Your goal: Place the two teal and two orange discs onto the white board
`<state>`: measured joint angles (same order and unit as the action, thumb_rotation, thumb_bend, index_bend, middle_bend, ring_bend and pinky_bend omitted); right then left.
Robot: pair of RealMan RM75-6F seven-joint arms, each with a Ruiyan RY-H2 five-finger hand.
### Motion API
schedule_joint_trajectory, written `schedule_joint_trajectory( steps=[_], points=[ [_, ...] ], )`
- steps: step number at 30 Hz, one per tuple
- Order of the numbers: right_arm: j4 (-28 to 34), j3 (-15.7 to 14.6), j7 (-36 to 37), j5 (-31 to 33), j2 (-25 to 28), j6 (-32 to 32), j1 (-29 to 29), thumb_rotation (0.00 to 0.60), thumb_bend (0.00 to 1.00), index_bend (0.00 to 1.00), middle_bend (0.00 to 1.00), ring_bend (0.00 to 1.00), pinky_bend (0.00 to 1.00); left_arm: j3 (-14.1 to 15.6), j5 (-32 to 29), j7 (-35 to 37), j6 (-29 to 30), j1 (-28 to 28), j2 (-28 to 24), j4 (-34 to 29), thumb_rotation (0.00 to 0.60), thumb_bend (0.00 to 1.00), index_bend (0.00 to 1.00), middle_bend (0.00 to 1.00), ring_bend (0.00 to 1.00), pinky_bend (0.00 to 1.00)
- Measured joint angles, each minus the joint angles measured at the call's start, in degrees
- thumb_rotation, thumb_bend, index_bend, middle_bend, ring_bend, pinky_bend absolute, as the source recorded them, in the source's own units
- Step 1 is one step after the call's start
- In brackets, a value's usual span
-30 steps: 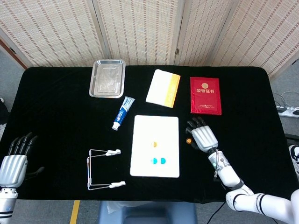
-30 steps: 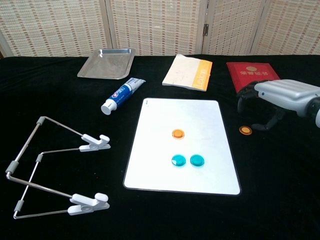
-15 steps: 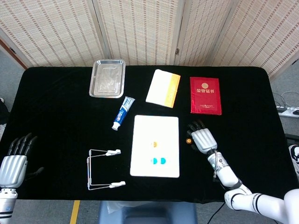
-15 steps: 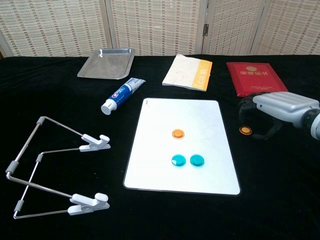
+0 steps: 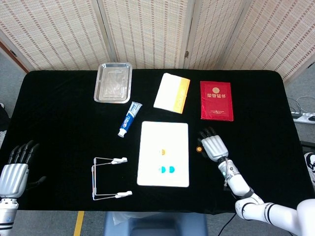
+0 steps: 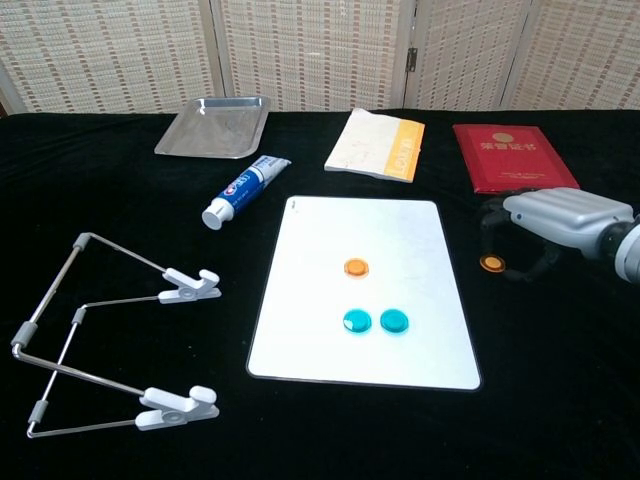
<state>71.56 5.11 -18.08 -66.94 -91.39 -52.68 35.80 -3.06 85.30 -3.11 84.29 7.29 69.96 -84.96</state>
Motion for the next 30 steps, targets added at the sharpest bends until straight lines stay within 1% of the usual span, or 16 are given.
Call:
schedule_joint_trajectory(
  steps=[6, 12, 15, 21, 24, 30],
  points=[
    [-0.3, 0.3, 0.1, 0.0, -0.3, 0.2, 0.1, 0.6, 0.4, 0.5, 0.18, 0.0, 0.0, 0.0, -0.1, 0.0, -0.1, 0.1, -0.1, -0.1, 0.6, 0.16, 0.02, 0.0, 0.0, 0.0],
    [1.2, 0.5, 0.8, -1.2, 0.7, -0.7, -0.2, 0.6, 0.4, 0.51, 0.19, 0.01, 0.0, -0.1, 0.0, -0.2, -0.2, 0.3, -0.1, -0.2, 0.6, 0.16, 0.02, 0.0, 0.0, 0.0],
    [2.9, 0.6, 1.0, -2.0, 1.6, -1.5, -0.3, 0.6, 0.4, 0.52, 0.2, 0.01, 0.0, -0.2, 0.1, -0.3, -0.2, 0.3, -0.1, -0.3, 0.6, 0.16, 0.02, 0.0, 0.0, 0.0],
    [8.3, 1.6, 0.7, -2.6, 3.1, -1.7, 0.4, 0.6, 0.4, 0.52, 0.2, 0.01, 0.0, -0.2, 0.2, -0.6, -0.2, 0.5, -0.1, -0.6, 0.6, 0.16, 0.02, 0.0, 0.0, 0.0],
    [9.5, 2.2, -0.4, -2.4, 2.5, -0.3, 2.1, 0.6, 0.4, 0.52, 0.2, 0.01, 0.0, -0.1, 0.3, -0.7, -0.1, 0.4, -0.2, -0.7, 0.6, 0.16, 0.02, 0.0, 0.0, 0.0],
    [8.7, 3.4, -4.2, -0.1, -1.5, 2.2, 5.4, 0.6, 0.4, 0.52, 0.19, 0.01, 0.0, 0.0, 0.1, -0.3, 0.2, 0.0, -0.4, -0.6, 0.6, 0.16, 0.02, 0.0, 0.0, 0.0]
  ],
)
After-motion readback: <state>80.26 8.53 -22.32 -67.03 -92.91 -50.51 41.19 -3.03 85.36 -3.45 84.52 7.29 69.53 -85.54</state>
